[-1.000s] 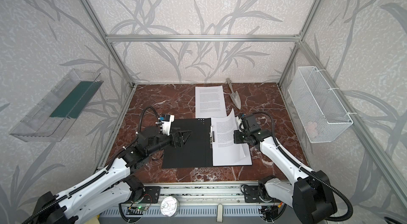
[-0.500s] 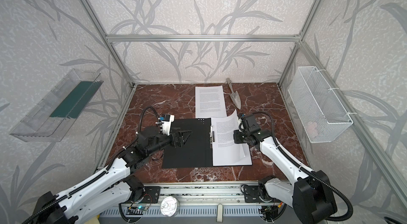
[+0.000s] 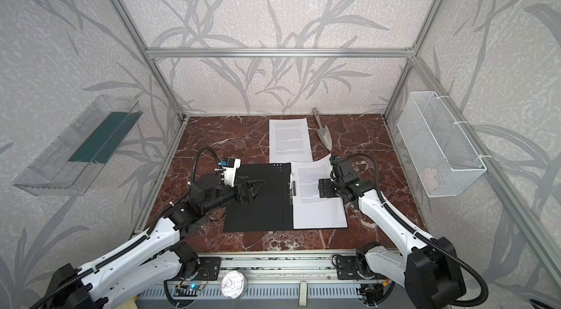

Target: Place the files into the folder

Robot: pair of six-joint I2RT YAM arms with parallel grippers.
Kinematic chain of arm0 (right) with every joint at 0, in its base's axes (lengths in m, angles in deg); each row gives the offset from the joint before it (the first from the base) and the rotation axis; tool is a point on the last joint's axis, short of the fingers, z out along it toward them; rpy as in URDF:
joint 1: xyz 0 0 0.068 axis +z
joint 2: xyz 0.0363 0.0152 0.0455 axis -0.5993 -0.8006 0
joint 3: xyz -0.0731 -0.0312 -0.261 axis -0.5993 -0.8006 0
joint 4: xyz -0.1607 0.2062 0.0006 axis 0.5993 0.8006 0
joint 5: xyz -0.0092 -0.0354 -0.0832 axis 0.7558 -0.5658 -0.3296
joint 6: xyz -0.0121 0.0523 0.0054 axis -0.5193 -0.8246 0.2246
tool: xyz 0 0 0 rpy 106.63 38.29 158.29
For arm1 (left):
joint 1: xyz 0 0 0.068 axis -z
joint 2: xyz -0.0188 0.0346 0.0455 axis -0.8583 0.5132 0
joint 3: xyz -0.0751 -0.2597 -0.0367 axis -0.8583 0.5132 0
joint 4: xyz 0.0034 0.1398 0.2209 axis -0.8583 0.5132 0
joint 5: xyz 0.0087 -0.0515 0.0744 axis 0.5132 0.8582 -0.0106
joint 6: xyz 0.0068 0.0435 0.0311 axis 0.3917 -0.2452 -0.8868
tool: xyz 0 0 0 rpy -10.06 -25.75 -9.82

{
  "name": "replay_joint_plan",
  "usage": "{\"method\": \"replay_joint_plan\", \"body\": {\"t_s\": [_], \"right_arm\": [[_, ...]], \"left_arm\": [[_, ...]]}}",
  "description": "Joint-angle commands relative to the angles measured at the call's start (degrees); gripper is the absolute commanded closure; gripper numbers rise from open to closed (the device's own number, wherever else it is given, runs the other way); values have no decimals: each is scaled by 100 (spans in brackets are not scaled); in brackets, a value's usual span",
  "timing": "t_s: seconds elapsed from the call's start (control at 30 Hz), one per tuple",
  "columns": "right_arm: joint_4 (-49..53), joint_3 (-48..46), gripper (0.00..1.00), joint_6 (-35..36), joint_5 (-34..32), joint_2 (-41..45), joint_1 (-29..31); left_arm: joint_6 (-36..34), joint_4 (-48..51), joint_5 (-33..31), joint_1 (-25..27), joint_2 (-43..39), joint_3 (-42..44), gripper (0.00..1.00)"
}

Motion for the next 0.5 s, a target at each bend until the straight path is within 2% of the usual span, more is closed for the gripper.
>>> {"method": "replay_joint_plan", "body": {"t_s": [0.0, 0.13, 0.47], "right_arm": [[134, 123, 15, 40, -473, 353, 118], [130, 306, 0, 148, -475, 516, 317], [-249, 421, 1, 52, -22, 383, 561]], "left_arm": [[-28, 24, -105, 20, -3, -86, 1], [-9, 48, -166, 16, 34, -86, 1], [130, 445, -655, 21, 386, -289, 1]]}}
